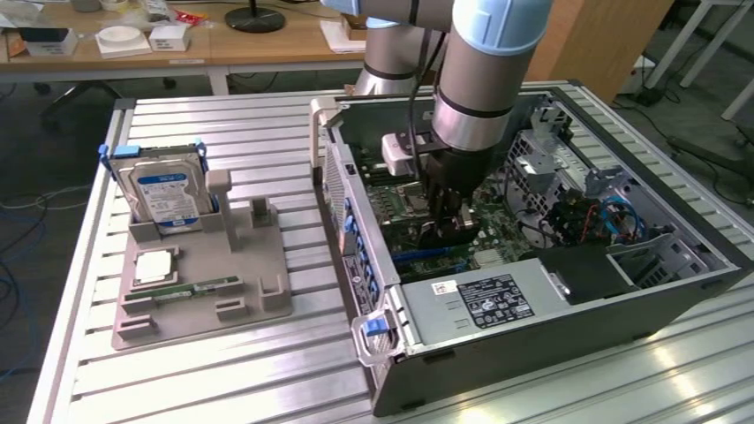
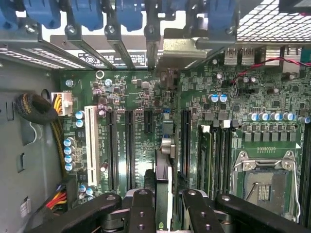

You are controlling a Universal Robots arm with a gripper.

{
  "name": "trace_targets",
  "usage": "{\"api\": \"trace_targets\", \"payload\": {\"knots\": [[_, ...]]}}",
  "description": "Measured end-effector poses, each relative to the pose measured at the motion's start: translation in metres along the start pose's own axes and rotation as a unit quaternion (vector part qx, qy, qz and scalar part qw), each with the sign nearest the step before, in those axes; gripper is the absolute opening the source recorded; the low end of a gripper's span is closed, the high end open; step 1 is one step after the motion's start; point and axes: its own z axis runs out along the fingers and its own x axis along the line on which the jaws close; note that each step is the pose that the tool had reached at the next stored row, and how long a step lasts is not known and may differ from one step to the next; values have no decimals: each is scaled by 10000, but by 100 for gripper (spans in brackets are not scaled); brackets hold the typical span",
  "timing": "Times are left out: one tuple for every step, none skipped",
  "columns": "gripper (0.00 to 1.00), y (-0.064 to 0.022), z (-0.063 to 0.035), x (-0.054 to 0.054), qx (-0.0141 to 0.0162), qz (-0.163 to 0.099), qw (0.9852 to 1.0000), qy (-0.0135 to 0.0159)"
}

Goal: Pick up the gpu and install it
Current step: 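Insert the gpu into the slot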

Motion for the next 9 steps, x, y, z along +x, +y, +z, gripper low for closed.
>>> {"api": "trace_targets", "payload": {"knots": [[26,2,2,0,0,-13,10000,-1],[26,3,3,1,-1,-32,10000,-1],[26,5,4,1,-1,-42,10000,-1],[26,12,6,1,0,-41,10000,-3],[26,23,7,1,0,-42,10000,-4],[26,34,6,1,0,-42,10000,-3],[26,56,8,1,0,-42,10000,-3],[26,60,8,1,0,-41,10000,-3],[26,62,9,2,-1,-42,10000,-3]]}}
